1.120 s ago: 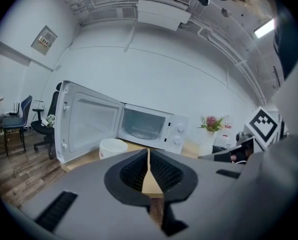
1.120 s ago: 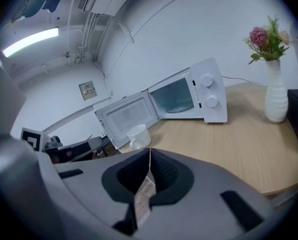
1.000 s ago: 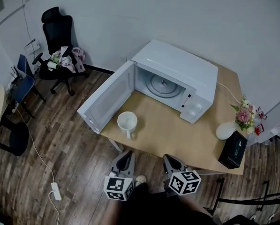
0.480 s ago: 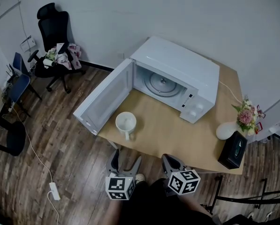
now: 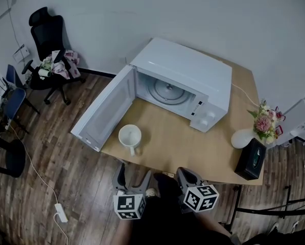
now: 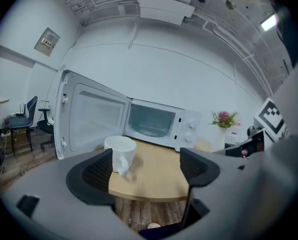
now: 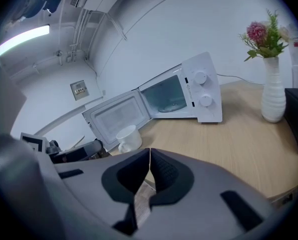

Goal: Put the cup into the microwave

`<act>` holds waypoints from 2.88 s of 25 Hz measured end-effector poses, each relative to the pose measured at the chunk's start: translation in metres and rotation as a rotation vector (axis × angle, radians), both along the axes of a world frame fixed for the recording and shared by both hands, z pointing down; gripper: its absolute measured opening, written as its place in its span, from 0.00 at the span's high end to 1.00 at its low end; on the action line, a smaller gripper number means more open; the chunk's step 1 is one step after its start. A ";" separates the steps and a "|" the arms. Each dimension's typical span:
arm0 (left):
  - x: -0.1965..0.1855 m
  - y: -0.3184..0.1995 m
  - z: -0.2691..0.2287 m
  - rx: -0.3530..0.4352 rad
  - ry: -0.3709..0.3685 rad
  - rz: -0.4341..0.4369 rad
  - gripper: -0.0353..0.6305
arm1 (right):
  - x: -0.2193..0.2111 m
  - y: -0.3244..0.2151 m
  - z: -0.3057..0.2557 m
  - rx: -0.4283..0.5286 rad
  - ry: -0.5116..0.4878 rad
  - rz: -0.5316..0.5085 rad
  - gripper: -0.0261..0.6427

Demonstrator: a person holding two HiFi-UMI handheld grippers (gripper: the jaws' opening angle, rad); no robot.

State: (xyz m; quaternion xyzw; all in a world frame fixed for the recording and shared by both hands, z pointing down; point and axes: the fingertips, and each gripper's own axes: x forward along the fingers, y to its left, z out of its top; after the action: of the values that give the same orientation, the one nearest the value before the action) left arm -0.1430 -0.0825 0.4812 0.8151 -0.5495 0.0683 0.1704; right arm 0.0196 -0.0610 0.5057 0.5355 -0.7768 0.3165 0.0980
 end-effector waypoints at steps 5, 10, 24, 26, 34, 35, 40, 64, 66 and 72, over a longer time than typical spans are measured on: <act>-0.008 -0.014 0.004 -0.011 -0.008 -0.046 0.35 | -0.004 -0.019 0.005 -0.012 -0.002 -0.031 0.97; -0.019 -0.036 0.008 -0.023 -0.017 -0.095 0.35 | -0.011 -0.049 0.007 -0.022 -0.010 -0.076 0.97; -0.021 -0.092 0.048 -0.013 -0.100 -0.235 0.30 | -0.003 -0.111 0.031 -0.109 0.038 -0.166 0.97; -0.023 -0.099 0.055 -0.009 -0.116 -0.256 0.29 | 0.000 -0.113 0.036 -0.126 0.052 -0.173 0.97; -0.025 -0.126 0.074 -0.005 -0.166 -0.299 0.28 | 0.011 -0.118 0.051 -0.179 0.084 -0.188 0.97; -0.024 -0.129 0.075 -0.003 -0.168 -0.301 0.28 | 0.012 -0.118 0.053 -0.186 0.085 -0.189 0.97; -0.022 -0.141 0.076 0.005 -0.181 -0.323 0.28 | 0.017 -0.121 0.061 -0.209 0.088 -0.191 0.97; -0.028 -0.169 0.082 0.021 -0.157 -0.399 0.27 | 0.039 -0.120 0.072 -0.235 0.080 -0.163 0.97; -0.027 -0.169 0.082 0.019 -0.158 -0.395 0.27 | 0.039 -0.120 0.072 -0.232 0.075 -0.162 0.97; -0.024 -0.167 0.081 0.018 -0.140 -0.374 0.26 | 0.041 -0.121 0.069 -0.220 0.061 -0.148 0.97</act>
State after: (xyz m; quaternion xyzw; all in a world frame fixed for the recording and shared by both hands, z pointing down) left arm -0.1668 -0.2492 0.5621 0.6934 -0.7026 0.0872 0.1341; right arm 0.0602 -0.1825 0.5744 0.4721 -0.7715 0.3751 0.2027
